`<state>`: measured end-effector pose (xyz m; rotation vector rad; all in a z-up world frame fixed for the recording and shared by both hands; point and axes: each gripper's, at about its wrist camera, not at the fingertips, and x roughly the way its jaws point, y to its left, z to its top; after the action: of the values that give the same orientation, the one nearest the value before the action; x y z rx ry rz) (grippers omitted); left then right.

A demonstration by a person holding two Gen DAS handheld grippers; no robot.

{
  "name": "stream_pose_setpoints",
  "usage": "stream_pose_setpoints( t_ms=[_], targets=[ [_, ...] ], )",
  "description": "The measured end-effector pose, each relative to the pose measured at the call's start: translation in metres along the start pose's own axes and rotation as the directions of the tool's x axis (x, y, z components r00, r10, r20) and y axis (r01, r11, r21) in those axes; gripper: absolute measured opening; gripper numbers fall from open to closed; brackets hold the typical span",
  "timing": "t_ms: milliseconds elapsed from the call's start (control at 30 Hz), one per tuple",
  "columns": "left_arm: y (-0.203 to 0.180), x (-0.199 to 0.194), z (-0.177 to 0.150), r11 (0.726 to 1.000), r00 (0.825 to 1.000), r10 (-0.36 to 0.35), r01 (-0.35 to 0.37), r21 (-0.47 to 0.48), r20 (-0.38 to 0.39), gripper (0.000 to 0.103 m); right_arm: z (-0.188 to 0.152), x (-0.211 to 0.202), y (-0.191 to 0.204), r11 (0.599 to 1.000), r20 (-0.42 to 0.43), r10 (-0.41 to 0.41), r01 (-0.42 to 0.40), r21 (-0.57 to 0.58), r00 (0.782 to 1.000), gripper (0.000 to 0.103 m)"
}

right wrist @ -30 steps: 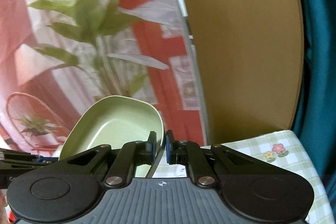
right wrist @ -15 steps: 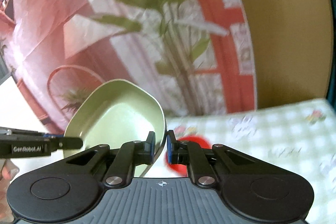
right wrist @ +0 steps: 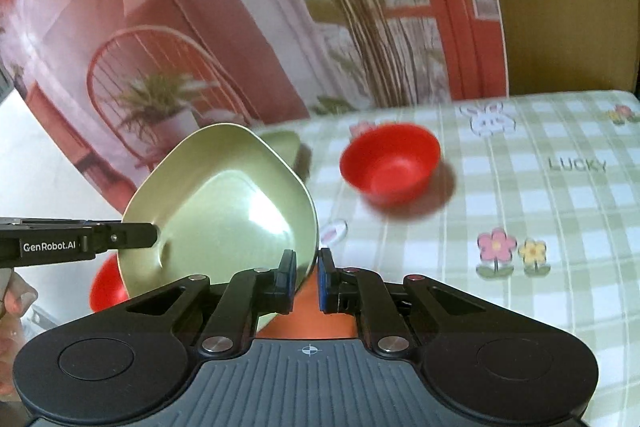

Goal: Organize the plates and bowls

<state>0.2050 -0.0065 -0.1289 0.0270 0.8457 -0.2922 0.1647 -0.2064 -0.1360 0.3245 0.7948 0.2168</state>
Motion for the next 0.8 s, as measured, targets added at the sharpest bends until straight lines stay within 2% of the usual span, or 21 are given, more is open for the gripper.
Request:
stream_pose_setpoints(
  t_ms=[267,800],
  targets=[
    [0.008,0.023,-0.026,0.999,0.999,-0.013,0.012,-0.030,-0.051,0.015,-0.024,0.019,-0.004,1.000,-0.068,-0.025,0.026,0.011,0.997,0.010],
    [0.002,0.039,-0.040,1.000,0.999,0.022,-0.023,-0.021,-0.047,0.015,-0.045,0.027,-0.009,0.999,-0.093,-0.038,0.038,0.003,0.995,0.012]
  ],
)
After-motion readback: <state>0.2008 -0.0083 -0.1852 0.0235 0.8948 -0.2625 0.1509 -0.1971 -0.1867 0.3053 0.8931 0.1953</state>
